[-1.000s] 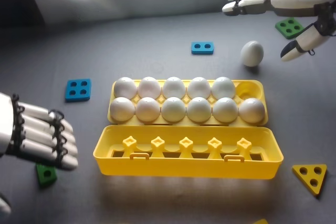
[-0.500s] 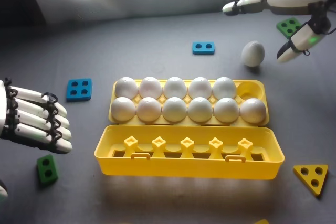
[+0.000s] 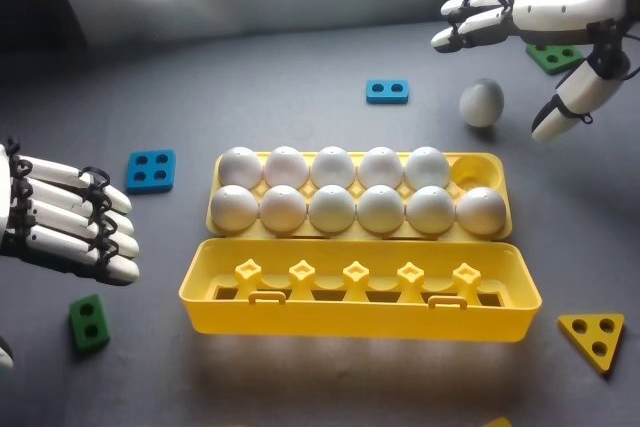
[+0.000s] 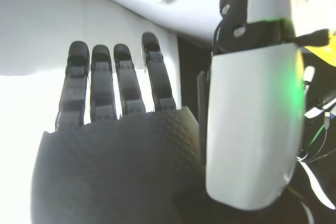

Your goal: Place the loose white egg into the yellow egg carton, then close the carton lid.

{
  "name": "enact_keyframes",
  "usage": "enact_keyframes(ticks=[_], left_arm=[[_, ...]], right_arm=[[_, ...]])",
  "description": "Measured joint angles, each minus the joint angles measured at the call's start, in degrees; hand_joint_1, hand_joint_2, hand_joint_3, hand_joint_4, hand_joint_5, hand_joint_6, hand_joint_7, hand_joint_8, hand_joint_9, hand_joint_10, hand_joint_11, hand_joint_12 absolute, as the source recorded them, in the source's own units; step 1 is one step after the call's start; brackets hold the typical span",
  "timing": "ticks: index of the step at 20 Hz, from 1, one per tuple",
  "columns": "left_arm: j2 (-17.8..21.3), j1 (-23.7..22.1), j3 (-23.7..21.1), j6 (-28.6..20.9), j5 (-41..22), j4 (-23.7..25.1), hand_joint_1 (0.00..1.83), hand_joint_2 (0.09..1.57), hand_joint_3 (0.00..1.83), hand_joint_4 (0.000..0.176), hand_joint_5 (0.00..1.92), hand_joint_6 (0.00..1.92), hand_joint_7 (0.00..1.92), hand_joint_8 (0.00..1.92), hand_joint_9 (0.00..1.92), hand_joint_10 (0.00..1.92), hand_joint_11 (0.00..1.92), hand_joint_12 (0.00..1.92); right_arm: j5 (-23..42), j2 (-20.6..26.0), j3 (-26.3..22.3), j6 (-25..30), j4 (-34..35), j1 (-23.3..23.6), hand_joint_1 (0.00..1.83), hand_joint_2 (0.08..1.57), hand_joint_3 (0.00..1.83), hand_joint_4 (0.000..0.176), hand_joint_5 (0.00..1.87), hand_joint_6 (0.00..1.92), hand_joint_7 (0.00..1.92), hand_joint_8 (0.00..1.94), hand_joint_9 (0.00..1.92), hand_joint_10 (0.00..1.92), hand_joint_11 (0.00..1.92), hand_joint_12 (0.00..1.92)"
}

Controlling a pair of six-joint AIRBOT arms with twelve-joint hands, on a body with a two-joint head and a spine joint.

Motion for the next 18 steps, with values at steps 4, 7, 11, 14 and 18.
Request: enact_keyframes(ticks=[4,7,11,14,18], left_arm=[[-0.31,-0.22,0.98,-0.02,0.22,-0.83,0.00,1.16,0.00,0.000,0.24,0.00,0.24,0.00,0.20,0.00,0.00,0.37],[-0.35,-0.22,0.98,-0.02,0.24,-0.61,0.00,1.16,0.00,0.000,0.24,0.00,0.24,0.00,0.20,0.00,0.00,0.37],[-0.42,-0.46,0.98,-0.37,0.39,-0.48,0.00,1.17,0.00,0.000,0.25,0.00,0.24,0.00,0.21,0.00,0.00,0.40],[-0.76,-0.98,1.07,-0.68,0.70,-0.20,0.00,1.16,0.00,0.000,0.25,0.01,0.26,0.01,0.22,0.01,0.00,0.42],[-0.74,-1.07,0.68,-0.76,0.94,0.57,0.00,1.17,0.00,0.000,0.27,0.00,0.27,0.00,0.23,0.00,0.00,0.43]], right_arm=[[0.55,-1.25,1.11,-0.15,-0.09,0.00,1.01,0.80,0.01,0.065,0.27,0.01,0.00,0.00,0.00,0.00,0.00,0.23],[0.81,-2.32,2.21,-0.15,-0.09,0.00,1.01,0.81,0.01,0.066,0.28,0.01,0.00,0.00,0.00,0.00,0.00,0.23],[1.05,-3.37,4.04,-0.24,-0.09,0.00,1.00,0.80,0.00,0.063,0.42,0.00,0.00,0.00,0.00,0.00,0.00,0.30],[1.29,-3.91,4.87,-0.68,-0.11,-0.02,1.01,0.81,0.00,0.051,0.48,0.02,0.00,0.00,0.00,0.00,0.00,0.30],[1.57,-4.98,6.19,-0.81,-0.11,-0.42,0.97,0.81,0.00,0.065,0.53,0.01,0.00,0.00,0.00,0.00,0.00,0.29]])
